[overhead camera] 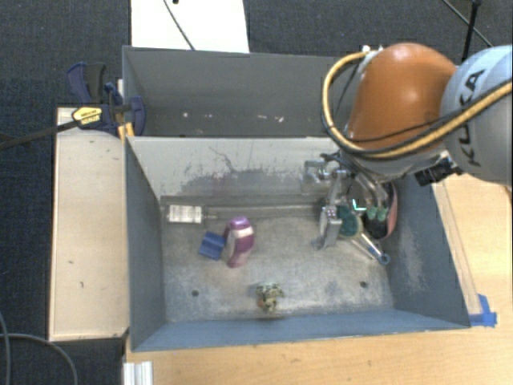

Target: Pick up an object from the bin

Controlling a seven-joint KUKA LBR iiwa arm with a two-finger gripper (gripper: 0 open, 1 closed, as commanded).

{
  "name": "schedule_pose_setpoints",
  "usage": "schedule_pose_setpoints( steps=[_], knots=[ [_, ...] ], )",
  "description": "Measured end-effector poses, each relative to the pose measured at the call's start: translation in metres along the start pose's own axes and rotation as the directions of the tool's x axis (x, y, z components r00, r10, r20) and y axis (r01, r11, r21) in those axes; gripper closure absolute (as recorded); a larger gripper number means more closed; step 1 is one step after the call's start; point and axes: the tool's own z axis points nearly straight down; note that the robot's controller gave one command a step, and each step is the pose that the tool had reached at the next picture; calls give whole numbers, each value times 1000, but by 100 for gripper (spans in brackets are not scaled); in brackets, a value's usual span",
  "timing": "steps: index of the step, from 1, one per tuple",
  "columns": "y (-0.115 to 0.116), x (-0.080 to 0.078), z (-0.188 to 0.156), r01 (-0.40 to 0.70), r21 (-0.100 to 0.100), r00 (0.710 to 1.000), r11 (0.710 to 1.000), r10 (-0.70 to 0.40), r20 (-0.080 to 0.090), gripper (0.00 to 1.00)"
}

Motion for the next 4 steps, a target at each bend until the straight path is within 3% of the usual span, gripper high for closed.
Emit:
schedule_pose_setpoints(
  steps=[1,2,3,4],
  knots=[
    [-84,-19,168,-231,-2,973,973,231,7,0],
    [-157,21,134,-284,-2,959,959,284,3,0],
    [-191,33,135,-457,-2,890,890,457,-2,0],
    [-188,46,165,-581,-5,814,814,581,-2,0]
  ],
)
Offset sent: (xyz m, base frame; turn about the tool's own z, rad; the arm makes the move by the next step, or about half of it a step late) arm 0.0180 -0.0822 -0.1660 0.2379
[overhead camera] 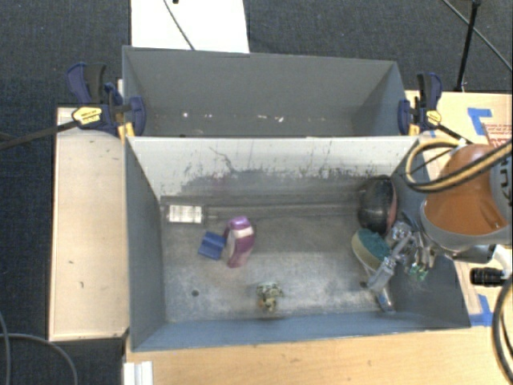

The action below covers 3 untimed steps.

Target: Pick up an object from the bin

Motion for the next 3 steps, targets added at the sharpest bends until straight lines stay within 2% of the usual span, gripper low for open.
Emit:
schedule_pose_setpoints(
  steps=[1,2,3],
  knots=[
    [-2,8,-1,-73,-5,997,997,73,3,0],
    [-3,7,-3,-74,-3,997,997,74,5,100],
    [-2,6,-40,-65,0,998,998,65,8,100]
  ],
)
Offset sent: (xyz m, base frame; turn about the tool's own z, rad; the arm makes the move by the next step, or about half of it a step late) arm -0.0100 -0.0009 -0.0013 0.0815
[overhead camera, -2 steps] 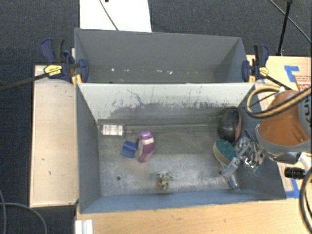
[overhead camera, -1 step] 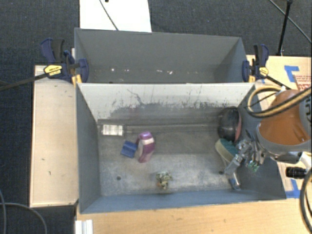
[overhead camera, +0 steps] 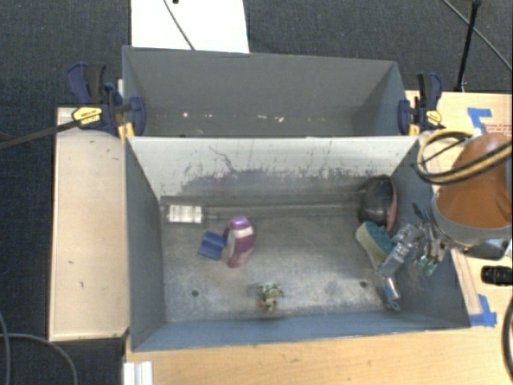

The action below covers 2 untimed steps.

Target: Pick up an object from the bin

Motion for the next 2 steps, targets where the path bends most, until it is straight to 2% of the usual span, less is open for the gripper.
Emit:
schedule_pose_setpoints(
  steps=[1,2],
  knots=[
    [1,-1,-15,6,0,1000,1000,-6,1,100],
    [1,-2,-50,14,0,1000,1000,-14,3,100]
  ],
)
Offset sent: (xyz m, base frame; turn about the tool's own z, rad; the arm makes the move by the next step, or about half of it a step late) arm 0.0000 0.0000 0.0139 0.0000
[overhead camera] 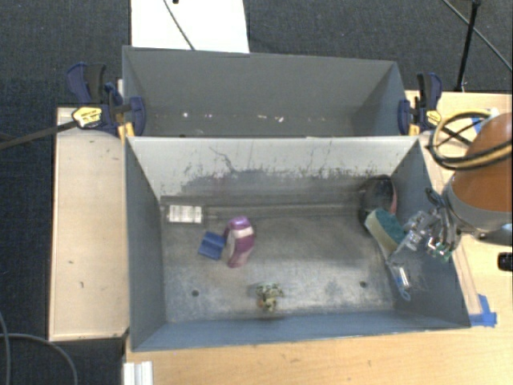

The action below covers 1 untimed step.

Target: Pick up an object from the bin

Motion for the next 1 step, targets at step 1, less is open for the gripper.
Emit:
schedule_pose_setpoints(
  steps=[1],
  knots=[
    [1,-1,-16,6,0,1000,1000,-6,-1,100]
  ],
)
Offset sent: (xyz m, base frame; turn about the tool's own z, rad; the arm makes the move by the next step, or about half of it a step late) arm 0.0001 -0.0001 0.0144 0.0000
